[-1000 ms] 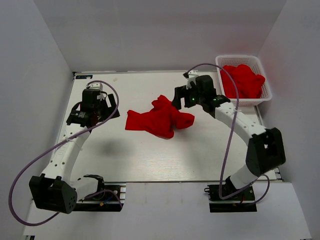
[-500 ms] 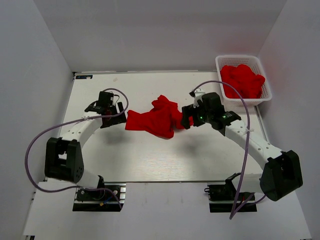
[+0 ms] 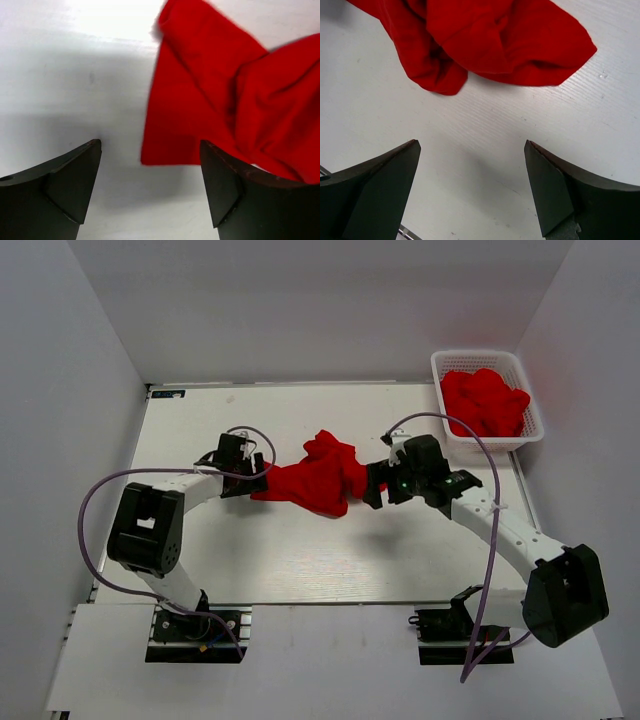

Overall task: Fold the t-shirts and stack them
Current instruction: Flatten out the tshirt

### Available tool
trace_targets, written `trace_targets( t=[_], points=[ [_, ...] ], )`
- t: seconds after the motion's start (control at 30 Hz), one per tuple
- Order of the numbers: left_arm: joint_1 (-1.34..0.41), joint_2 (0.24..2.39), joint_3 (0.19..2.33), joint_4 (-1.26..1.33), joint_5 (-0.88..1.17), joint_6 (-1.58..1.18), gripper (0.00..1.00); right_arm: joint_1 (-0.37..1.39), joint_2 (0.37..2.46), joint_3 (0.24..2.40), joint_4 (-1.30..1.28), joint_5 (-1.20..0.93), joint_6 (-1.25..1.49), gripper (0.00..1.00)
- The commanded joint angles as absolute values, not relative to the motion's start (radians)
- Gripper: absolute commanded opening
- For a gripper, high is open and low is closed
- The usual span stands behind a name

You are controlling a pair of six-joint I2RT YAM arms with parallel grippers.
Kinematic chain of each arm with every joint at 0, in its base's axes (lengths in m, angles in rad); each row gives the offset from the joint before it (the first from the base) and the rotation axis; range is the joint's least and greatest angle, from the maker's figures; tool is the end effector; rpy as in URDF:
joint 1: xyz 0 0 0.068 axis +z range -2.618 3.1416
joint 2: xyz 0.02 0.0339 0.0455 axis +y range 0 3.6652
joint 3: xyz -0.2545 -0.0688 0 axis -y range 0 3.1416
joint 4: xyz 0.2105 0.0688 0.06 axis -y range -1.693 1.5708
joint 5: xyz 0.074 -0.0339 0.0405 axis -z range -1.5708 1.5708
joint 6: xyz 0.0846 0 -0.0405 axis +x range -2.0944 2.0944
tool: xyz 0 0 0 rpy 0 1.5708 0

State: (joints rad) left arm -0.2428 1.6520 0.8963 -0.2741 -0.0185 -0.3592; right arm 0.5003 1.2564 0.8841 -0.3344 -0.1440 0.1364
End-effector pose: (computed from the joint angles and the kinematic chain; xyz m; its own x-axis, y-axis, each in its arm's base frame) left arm 0.3077 -0.0746 0.1305 -0.8602 -0.1490 -0.4877 -0.0761 0.9832 -0.1662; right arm 0.2391 0.1446 0.2324 -0.6420 -0.1976 -0.7408 -0.4877 0.8508 0.1957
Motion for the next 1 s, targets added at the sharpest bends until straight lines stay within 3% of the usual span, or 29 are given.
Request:
trace_targets(
  t=[0.0, 0.1, 0.13, 0.2, 0.27, 0.43, 0.53, 0.7, 0.97],
  points=[
    [-0.279, 1.725, 0.908, -0.222, 0.003, -0.348, 0.88, 0.500, 1.238, 0.870, -0.311, -0.166, 0.152, 0.90],
    [-0.288, 1.779, 0.919, -0.222, -0.006, -0.348, 0.63, 0.509, 1.229, 0.848, -0.308, -0.186, 0.152, 0.90],
    [-0.288, 1.789, 0.919, -0.213, -0.006, -0.348, 0.47, 0.511, 1.229, 0.839, -0.308, -0.204, 0.150, 0.90],
    [-0.288, 1.798, 0.919, -0.213, 0.003, -0.348, 0.28, 0.521, 1.236, 0.847, -0.321, -0.213, 0.138, 0.90],
    [-0.288, 1.812, 0.919, -0.213, 0.003, -0.359, 0.00, 0.535, 1.246, 0.848, -0.330, -0.212, 0.133, 0.90],
    [-0.288, 1.731, 0.874, -0.164, -0.009, -0.359, 0.00, 0.580, 1.317, 0.859, -0.276, -0.238, 0.133, 0.90],
    [-0.288, 1.623, 0.836, -0.137, -0.020, -0.368, 0.00, 0.606, 1.393, 0.871, -0.222, -0.244, 0.146, 0.88],
    [-0.288, 1.490, 0.762, -0.124, -0.058, -0.402, 0.00, 0.623, 1.494, 0.885, -0.078, -0.203, 0.225, 0.74],
    [-0.288, 1.384, 0.697, -0.115, -0.040, -0.402, 0.00, 0.630, 1.618, 0.882, 0.089, -0.222, 0.294, 0.71]
  ],
)
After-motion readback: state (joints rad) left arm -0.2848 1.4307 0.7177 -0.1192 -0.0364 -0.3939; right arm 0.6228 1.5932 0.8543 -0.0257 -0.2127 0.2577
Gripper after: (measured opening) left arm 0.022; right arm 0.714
